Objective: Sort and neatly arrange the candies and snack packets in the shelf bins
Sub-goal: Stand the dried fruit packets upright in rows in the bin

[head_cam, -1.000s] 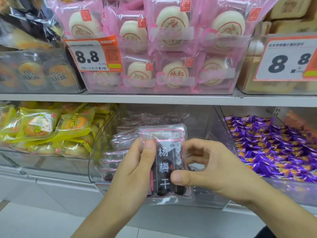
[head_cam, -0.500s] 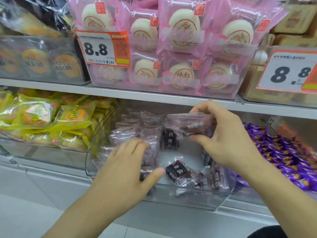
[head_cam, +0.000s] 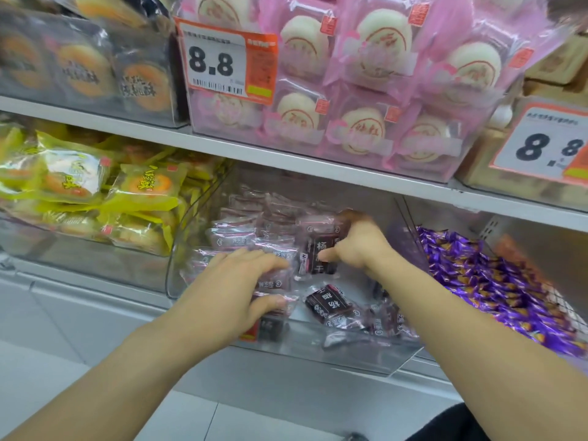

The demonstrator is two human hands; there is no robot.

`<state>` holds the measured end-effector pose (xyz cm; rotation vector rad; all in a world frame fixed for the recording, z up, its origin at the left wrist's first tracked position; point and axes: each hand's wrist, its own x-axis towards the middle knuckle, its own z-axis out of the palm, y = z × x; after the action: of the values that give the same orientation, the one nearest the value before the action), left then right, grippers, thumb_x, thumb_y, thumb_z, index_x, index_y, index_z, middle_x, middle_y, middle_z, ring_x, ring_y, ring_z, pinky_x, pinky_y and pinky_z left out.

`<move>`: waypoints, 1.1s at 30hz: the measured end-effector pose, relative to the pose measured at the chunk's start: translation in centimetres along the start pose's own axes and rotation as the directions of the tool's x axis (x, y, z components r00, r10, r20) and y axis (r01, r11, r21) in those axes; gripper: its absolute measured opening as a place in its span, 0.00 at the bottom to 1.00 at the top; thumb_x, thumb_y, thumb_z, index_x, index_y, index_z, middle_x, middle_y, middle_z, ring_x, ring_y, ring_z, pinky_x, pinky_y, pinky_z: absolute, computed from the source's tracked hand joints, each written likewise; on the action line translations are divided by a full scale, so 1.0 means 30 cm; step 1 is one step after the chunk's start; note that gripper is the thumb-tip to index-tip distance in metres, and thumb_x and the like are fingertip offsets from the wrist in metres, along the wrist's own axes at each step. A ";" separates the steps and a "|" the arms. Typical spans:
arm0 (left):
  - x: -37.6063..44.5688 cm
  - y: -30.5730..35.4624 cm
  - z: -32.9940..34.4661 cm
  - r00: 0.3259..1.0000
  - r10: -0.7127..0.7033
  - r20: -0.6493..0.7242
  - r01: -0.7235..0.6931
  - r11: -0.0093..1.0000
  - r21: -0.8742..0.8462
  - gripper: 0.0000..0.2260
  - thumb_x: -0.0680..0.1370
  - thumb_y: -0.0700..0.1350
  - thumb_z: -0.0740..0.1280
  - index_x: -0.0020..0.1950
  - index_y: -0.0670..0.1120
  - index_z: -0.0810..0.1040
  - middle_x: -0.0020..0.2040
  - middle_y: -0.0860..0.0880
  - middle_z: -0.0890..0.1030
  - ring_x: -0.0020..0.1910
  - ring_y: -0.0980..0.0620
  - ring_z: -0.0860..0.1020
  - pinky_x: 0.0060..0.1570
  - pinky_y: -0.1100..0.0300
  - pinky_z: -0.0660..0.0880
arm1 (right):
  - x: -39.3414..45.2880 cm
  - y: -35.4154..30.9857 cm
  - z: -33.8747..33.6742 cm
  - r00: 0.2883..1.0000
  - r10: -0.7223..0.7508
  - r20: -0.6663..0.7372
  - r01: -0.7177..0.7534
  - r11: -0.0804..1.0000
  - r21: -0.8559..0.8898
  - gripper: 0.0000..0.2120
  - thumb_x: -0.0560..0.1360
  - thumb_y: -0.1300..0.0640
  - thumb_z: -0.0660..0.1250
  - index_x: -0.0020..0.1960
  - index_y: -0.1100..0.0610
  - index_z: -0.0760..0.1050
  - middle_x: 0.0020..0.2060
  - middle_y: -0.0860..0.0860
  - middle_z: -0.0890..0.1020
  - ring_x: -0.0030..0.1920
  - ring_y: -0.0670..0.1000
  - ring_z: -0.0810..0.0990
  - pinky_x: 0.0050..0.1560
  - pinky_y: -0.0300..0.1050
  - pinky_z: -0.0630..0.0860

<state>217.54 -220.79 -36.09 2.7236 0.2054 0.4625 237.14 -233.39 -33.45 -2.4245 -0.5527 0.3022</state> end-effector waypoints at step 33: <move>0.004 -0.010 -0.010 0.998 0.012 0.056 -0.009 0.999 -0.044 0.23 0.73 0.64 0.65 0.66 0.57 0.75 0.58 0.60 0.78 0.58 0.58 0.74 0.62 0.54 0.71 | -0.112 0.051 -0.056 0.971 -0.237 -0.004 0.224 0.922 -0.316 0.25 0.66 0.41 0.78 0.55 0.52 0.75 0.50 0.50 0.81 0.49 0.51 0.80 0.48 0.44 0.76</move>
<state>217.52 -220.38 -35.91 2.6920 0.1639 0.3879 235.22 -236.89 -32.82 -2.6253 -0.9189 0.0645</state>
